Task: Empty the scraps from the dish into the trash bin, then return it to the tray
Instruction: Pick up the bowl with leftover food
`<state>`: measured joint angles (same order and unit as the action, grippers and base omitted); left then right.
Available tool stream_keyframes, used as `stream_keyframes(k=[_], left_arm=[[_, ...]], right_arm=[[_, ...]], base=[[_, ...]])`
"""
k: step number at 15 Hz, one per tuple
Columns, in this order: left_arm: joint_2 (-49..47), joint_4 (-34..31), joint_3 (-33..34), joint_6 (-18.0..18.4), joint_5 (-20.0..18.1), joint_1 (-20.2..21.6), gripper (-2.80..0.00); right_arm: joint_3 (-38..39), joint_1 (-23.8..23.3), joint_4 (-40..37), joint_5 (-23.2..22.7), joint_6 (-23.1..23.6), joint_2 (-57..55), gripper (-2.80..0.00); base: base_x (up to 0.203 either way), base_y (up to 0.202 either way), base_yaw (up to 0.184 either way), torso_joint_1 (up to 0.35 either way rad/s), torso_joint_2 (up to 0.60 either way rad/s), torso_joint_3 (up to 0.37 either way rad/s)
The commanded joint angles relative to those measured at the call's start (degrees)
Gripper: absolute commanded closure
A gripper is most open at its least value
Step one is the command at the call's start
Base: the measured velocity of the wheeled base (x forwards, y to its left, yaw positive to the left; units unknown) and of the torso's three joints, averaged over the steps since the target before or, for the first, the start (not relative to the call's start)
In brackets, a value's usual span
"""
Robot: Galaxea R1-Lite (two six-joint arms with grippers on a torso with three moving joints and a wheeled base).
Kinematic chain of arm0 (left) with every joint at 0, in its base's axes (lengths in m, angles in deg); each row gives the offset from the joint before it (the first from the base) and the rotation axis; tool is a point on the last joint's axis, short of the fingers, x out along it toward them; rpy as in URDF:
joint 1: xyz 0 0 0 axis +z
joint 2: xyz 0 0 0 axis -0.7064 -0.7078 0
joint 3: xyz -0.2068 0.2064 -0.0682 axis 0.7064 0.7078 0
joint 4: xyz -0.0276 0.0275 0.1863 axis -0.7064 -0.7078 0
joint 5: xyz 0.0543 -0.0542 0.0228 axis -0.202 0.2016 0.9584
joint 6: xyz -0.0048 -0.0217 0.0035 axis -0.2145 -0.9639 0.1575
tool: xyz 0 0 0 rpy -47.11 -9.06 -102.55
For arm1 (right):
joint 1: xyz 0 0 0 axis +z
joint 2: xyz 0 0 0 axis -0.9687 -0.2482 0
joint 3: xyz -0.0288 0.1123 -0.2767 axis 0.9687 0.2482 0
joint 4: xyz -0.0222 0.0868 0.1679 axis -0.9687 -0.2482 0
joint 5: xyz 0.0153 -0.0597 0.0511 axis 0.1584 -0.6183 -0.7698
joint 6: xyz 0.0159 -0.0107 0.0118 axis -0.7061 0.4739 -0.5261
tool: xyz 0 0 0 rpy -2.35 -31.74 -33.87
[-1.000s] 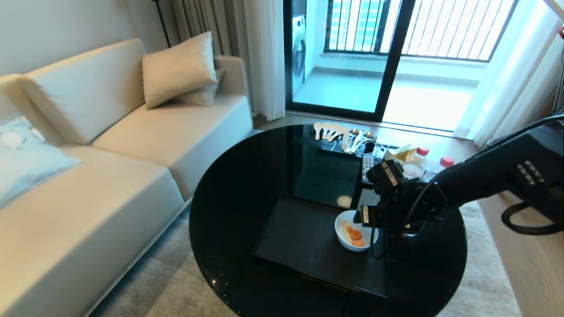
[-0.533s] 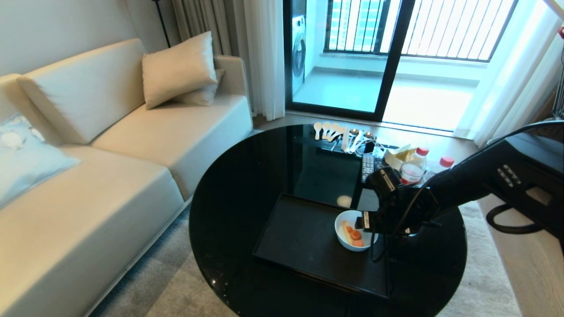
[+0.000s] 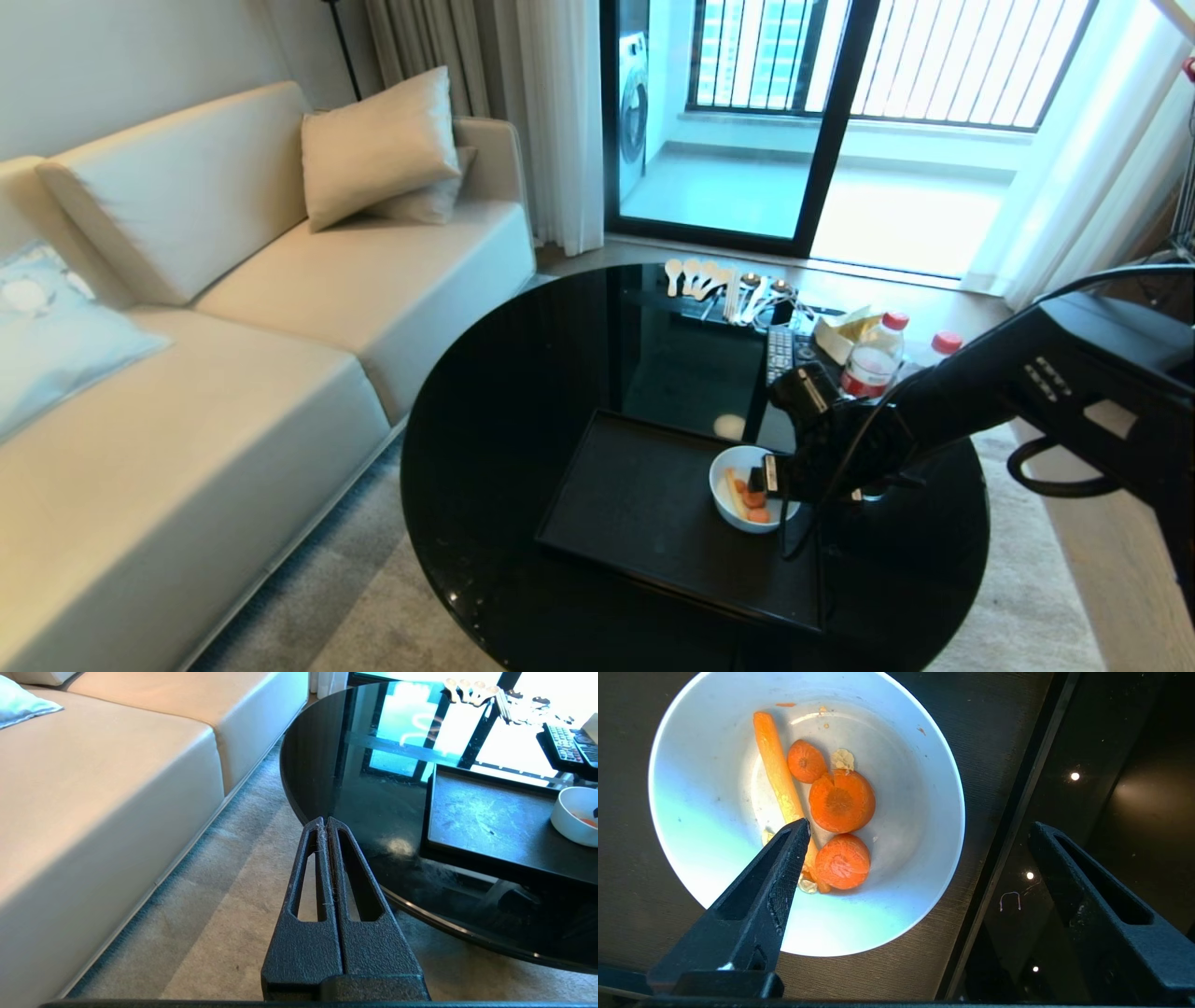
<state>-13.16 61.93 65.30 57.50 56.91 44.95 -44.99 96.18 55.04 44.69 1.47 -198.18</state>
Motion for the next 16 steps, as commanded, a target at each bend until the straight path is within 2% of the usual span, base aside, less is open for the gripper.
stream_keyframes(k=[1, 16], left_arm=[[0.0, 0.0, 0.0, -0.1, 0.0, 0.0, 0.00], [0.0, 0.0, 0.0, -0.1, 0.0, 0.0, 0.00]], right_arm=[[0.1, 0.1, 0.0, 0.0, -0.1, -0.1, 0.00], [3.0, 0.5, -0.2, -0.1, -0.3, 0.3, 0.00]], base=[[0.000, 0.000, 0.000, 0.000, 0.00, 0.000], [0.000, 0.000, 0.000, 0.000, 0.00, 0.000]])
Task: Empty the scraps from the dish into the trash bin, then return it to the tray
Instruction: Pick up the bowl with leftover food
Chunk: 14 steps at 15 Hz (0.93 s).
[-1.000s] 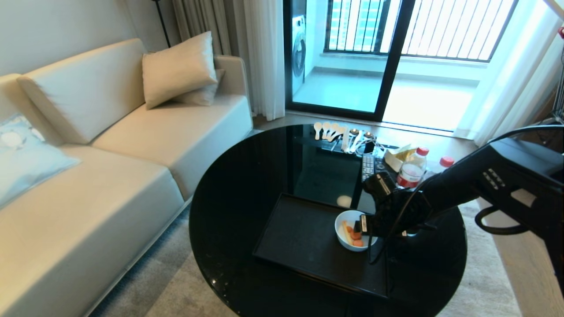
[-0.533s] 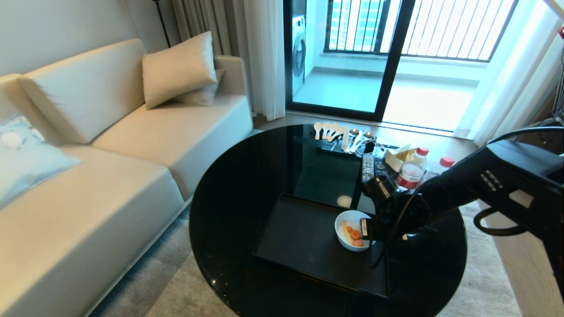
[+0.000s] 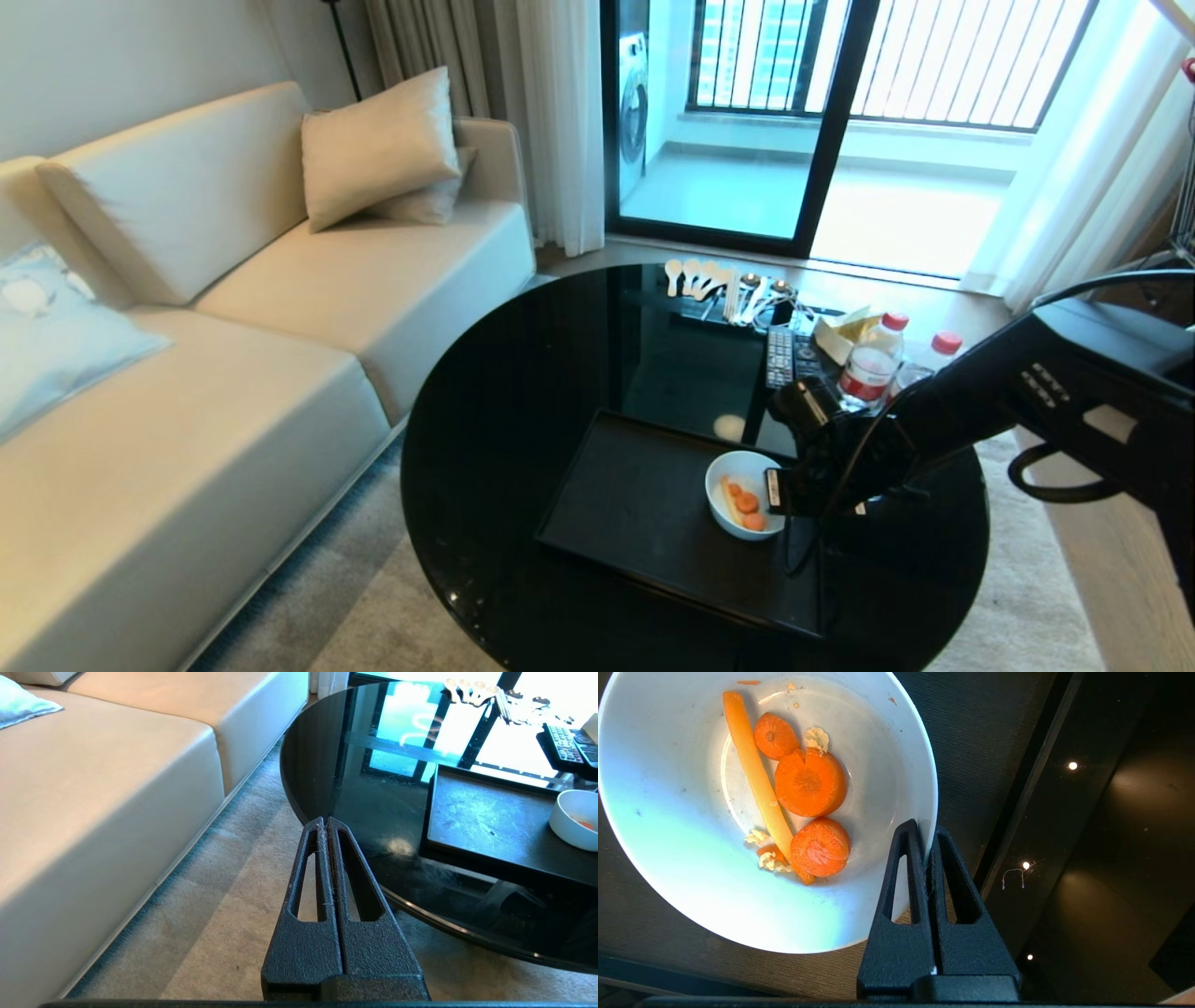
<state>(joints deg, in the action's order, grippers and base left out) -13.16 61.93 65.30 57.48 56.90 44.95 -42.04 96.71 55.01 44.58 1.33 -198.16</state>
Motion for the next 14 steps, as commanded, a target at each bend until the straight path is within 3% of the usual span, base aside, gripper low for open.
stream_keyframes(k=[1, 8, 14], left_arm=[[0.0, 0.0, 0.0, 0.0, 0.0, 0.0, 0.00], [0.0, 0.0, 0.0, 0.0, 0.0, 0.0, 0.00], [0.0, 0.0, 0.0, 0.0, 0.0, 0.0, 0.00]], right_arm=[[0.2, 0.0, -0.1, 0.0, -0.2, 0.6, 0.00], [3.0, -0.2, -1.9, 0.2, -6.5, 6.5, 0.00], [5.2, -0.9, -6.3, 0.2, -15.8, 12.5, 0.00]], base=[[0.000, 0.000, 0.000, 0.000, 0.00, 0.000], [0.000, 0.000, 0.000, 0.000, 0.00, 0.000], [0.000, 0.000, 0.000, 0.000, 0.00, 0.000]])
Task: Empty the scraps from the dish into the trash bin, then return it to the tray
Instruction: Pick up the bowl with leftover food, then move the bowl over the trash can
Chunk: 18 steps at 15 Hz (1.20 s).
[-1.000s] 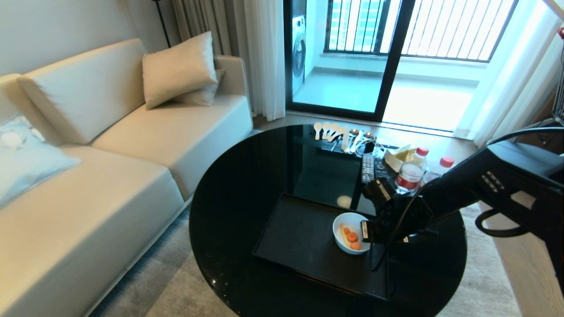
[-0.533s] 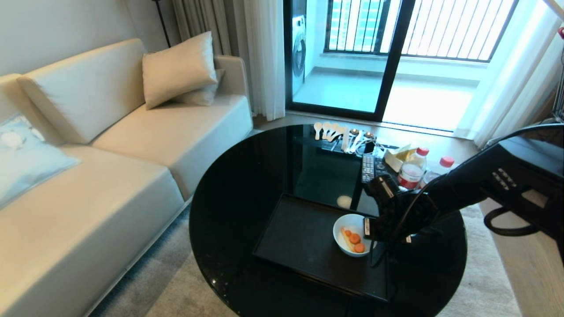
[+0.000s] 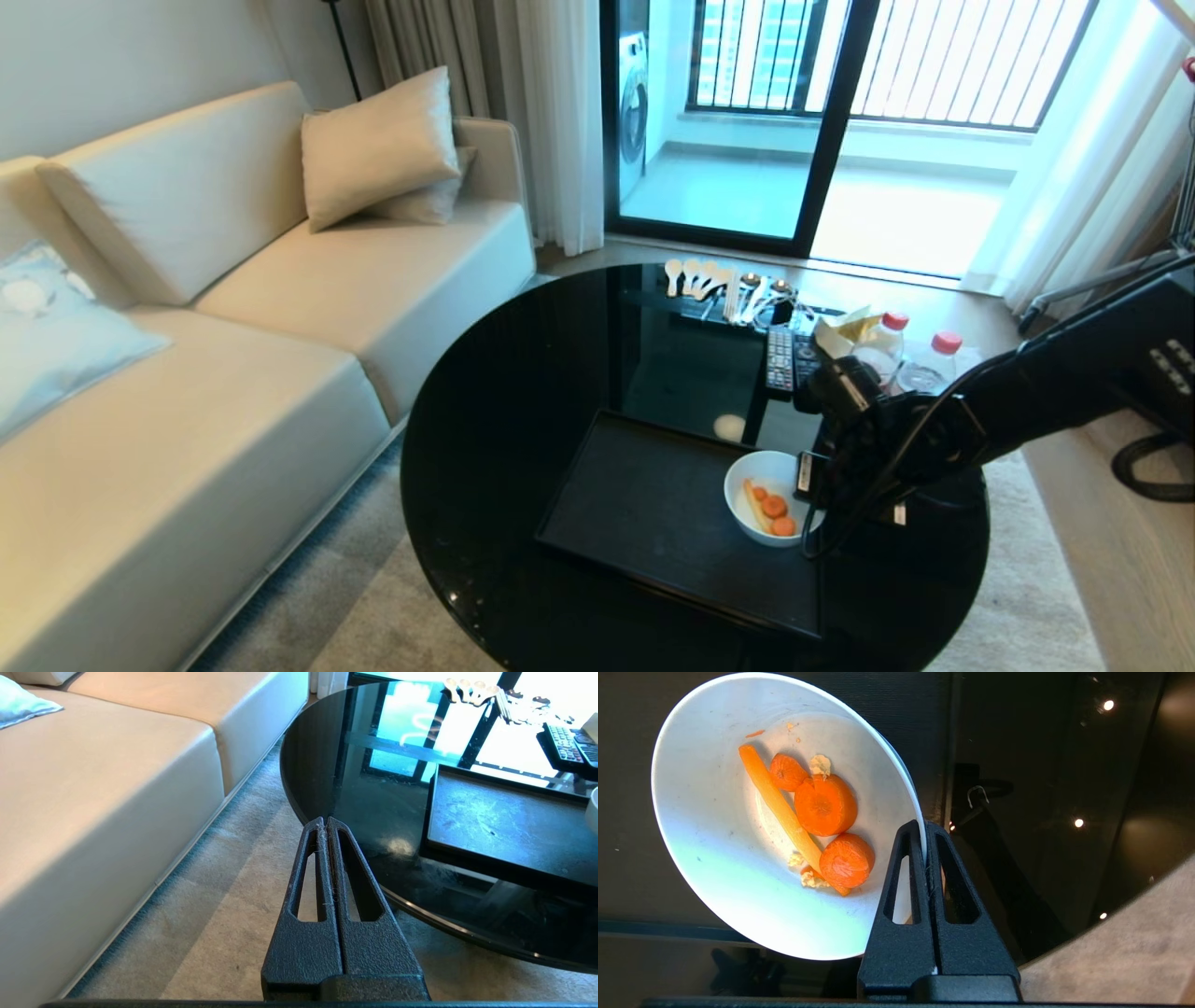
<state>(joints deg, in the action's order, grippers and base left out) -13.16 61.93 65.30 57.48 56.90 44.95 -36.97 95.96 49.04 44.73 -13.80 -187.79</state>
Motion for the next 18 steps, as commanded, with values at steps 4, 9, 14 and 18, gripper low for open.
stream_keyframes(k=[4, 9, 14, 18], left_arm=[[0.0, 0.0, 0.0, 0.0, 0.0, 0.0, 0.00], [0.0, 0.0, 0.0, 0.0, 0.0, 0.0, 0.00], [0.0, 0.0, 0.0, 0.0, 0.0, 0.0, 0.00], [0.0, 0.0, 0.0, 0.0, 0.0, 0.0, 0.00]], right_arm=[[0.9, -3.2, -3.2, 0.1, -2.8, 7.2, 0.00], [11.9, -9.1, -3.9, 0.1, -2.8, 19.3, 0.00], [28.1, -12.3, -3.7, -0.1, -3.1, 34.9, 0.00], [36.3, -14.6, -4.1, -0.5, -3.3, 44.1, 0.00]], base=[[0.000, 0.000, 0.000, 0.000, 0.00, 0.000], [0.000, 0.000, 0.000, 0.000, 0.00, 0.000], [0.000, 0.000, 0.000, 0.000, 0.00, 0.000], [0.000, 0.000, 0.000, 0.000, 0.00, 0.000]])
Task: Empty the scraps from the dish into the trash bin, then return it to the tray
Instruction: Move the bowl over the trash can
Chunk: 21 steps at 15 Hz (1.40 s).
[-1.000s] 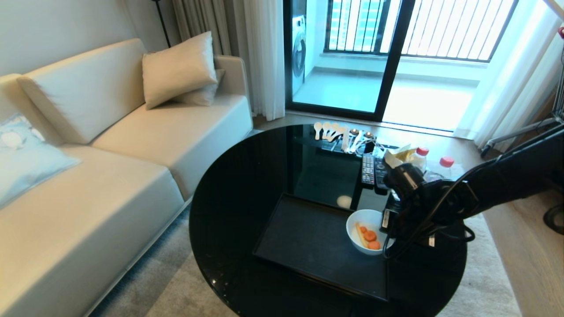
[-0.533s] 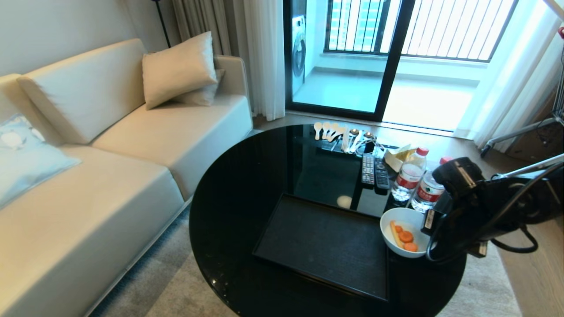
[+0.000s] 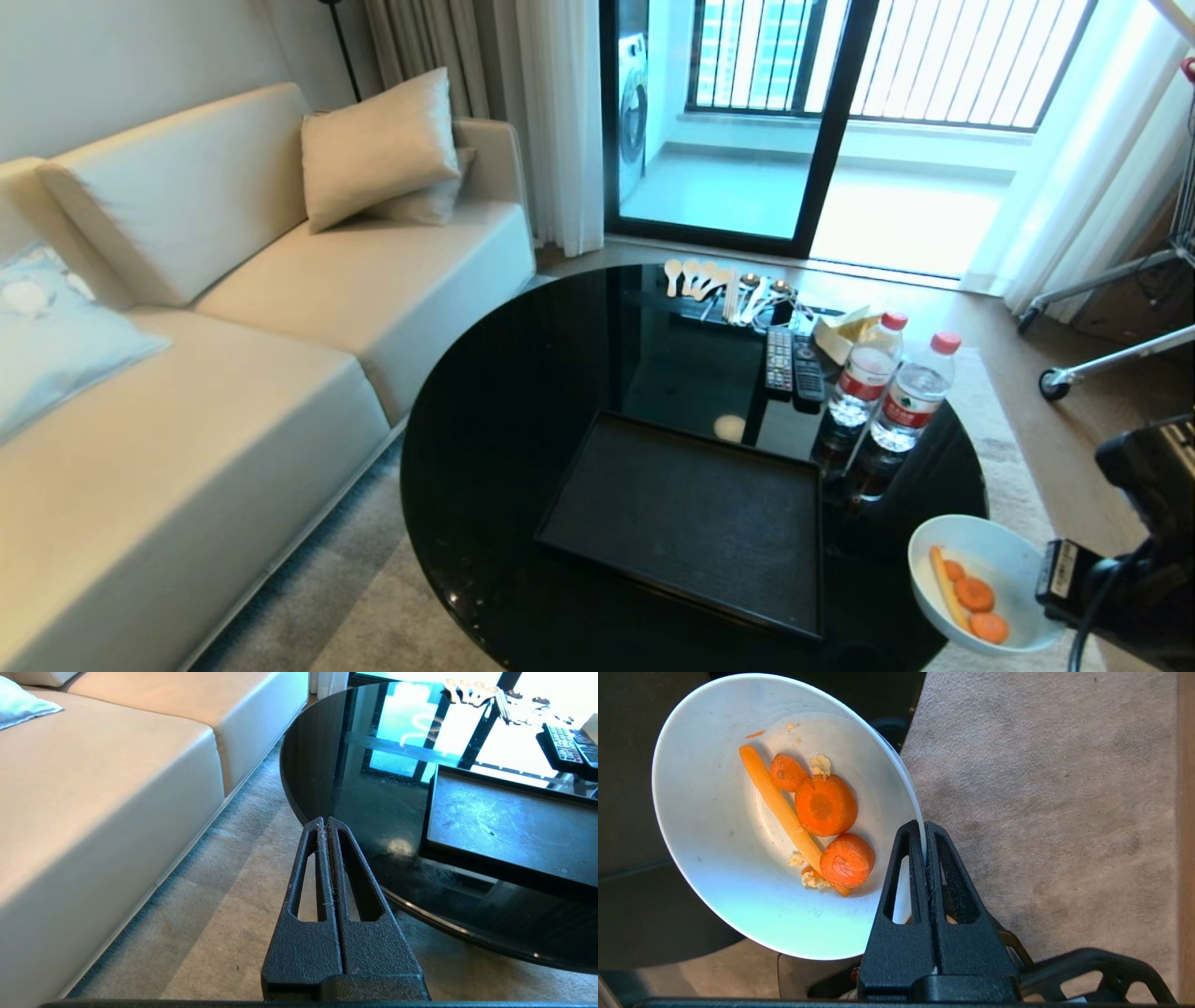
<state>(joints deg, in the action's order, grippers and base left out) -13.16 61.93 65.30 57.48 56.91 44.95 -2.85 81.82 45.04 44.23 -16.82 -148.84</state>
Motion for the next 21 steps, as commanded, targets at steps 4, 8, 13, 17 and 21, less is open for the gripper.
stream_keyframes(k=[4, 8, 13, 17, 21], left_arm=[[0.0, 0.0, 0.0, 0.0, 0.0, 0.0, 0.00], [0.0, 0.0, 0.0, -0.1, 0.0, 0.0, 0.00], [0.0, 0.0, 0.0, 0.0, 0.0, 0.0, 0.00], [0.0, 0.0, 0.0, 0.0, 0.0, 0.0, 0.00], [0.0, 0.0, 0.0, 0.0, 0.0, 0.0, 0.00]], right_arm=[[9.1, -0.5, -0.2, -1.3, -0.3, 13.0, 0.00], [12.8, -0.5, -0.3, -1.4, -0.3, 16.6, 0.00], [13.1, -0.5, -0.3, -1.4, -0.2, 16.8, 0.00], [13.1, -0.4, -0.4, -1.4, -0.2, 18.0, 0.00], [13.1, -0.4, -0.4, -1.5, -0.2, 18.0, 0.00]], base=[[0.000, 0.000, 0.000, 0.000, 0.00, 0.000], [0.000, 0.000, 0.000, 0.000, 0.00, 0.000], [0.000, 0.000, 0.000, 0.000, 0.00, 0.000], [0.000, 0.000, 0.000, 0.000, 0.00, 0.000], [-0.076, 0.000, -0.001, 0.003, 0.00, 0.001]])
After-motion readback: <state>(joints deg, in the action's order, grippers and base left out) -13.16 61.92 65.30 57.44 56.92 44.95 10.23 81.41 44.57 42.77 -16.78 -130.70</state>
